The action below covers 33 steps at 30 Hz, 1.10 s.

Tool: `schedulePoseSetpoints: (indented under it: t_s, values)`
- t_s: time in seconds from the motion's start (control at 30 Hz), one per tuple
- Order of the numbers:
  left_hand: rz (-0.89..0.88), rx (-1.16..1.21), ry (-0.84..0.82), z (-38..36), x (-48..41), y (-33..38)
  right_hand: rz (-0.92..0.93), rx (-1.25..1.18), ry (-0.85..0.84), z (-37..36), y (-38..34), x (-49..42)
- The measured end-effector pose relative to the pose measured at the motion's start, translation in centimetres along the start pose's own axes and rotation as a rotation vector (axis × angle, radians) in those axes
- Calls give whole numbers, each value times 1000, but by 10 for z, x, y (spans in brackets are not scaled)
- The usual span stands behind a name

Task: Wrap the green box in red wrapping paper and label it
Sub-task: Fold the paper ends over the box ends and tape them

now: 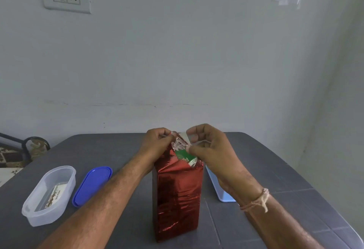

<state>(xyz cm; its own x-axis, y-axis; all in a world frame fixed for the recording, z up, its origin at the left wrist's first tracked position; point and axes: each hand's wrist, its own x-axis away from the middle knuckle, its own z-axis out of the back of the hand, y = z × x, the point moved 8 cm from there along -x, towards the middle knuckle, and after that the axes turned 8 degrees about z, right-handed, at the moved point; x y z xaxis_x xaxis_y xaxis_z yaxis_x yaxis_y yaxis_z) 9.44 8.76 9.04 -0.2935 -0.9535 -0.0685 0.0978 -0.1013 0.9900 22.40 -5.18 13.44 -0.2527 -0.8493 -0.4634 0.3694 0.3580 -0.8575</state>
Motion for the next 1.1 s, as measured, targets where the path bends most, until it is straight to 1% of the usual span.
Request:
schedulePoseSetpoints:
  t_s: [0.07,0.13,0.27,0.33,0.37,0.43,0.5,0.57,0.63,0.8,0.87,0.97,1.1]
  values:
    - [6,-1,7,2,0,-1,28,-93,26,5,-6,-1]
    - [8,4,8,2,1,-1,54,-5,68,14,-7,1]
    - [-20,8,18,1,-1,0,2,253,66,18,1,8]
    - [-37,-8,10,0,-2,1,33,290,59,13,-2,7]
    - [-39,-8,10,1,-2,2,47,259,54,10,-3,7]
    - [-36,-8,14,0,-1,3,80,122,52,9,-9,5]
    - [-23,-13,16,2,0,3,166,42,31,13,-22,6]
    - [-7,-8,14,4,-1,2,270,183,-14,19,-29,7]
    - [3,-3,21,7,-4,-1,313,298,-62,19,-26,10]
    - [44,15,16,6,-5,-4,440,372,-67,9,-13,36]
    - [50,3,15,4,-6,-5,482,460,-50,7,-9,41]
    - [53,-10,25,6,-5,-4,491,566,-7,9,-9,38]
    - [49,-14,16,5,-6,-3,532,547,-10,2,-20,42]
